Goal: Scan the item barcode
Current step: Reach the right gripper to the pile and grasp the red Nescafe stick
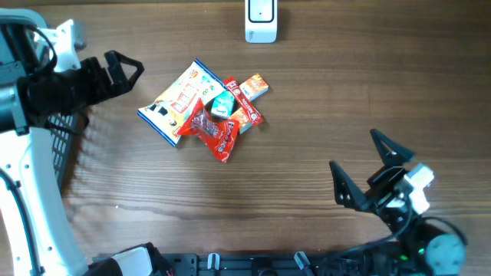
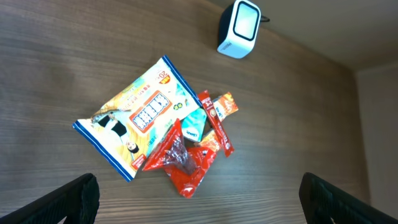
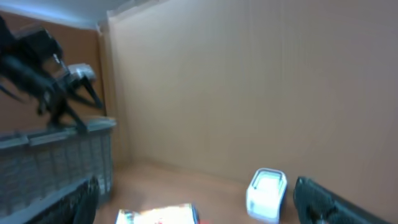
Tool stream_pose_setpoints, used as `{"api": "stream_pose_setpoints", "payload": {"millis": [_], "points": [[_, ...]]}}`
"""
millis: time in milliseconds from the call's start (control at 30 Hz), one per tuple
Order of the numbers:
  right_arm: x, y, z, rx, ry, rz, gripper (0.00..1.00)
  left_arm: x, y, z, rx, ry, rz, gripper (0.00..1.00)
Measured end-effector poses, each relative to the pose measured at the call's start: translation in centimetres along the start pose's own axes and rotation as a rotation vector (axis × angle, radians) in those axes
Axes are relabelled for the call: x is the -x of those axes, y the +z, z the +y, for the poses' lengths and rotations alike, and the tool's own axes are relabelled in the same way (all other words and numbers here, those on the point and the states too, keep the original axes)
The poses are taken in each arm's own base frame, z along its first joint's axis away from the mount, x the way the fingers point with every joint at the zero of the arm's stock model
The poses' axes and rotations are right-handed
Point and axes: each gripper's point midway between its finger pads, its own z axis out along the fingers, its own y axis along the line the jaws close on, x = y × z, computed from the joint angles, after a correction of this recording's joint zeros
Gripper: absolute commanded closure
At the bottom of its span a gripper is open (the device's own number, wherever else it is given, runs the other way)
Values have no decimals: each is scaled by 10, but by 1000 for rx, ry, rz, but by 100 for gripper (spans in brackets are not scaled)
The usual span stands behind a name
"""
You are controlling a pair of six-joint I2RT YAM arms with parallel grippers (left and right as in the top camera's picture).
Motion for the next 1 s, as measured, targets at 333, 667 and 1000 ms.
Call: {"api": "stream_pose_setpoints", "payload": {"millis": [333,667,1000], "points": [[0,62,-26,-12,212,569,0,-7,36,26,161,-45,95,0],[-62,136,-16,216,539,777,1,-19,84,41,265,-80,212,0],[-192,151,-9,-40,332,1378,0,-19,92,66,420,-141,210,0]]}}
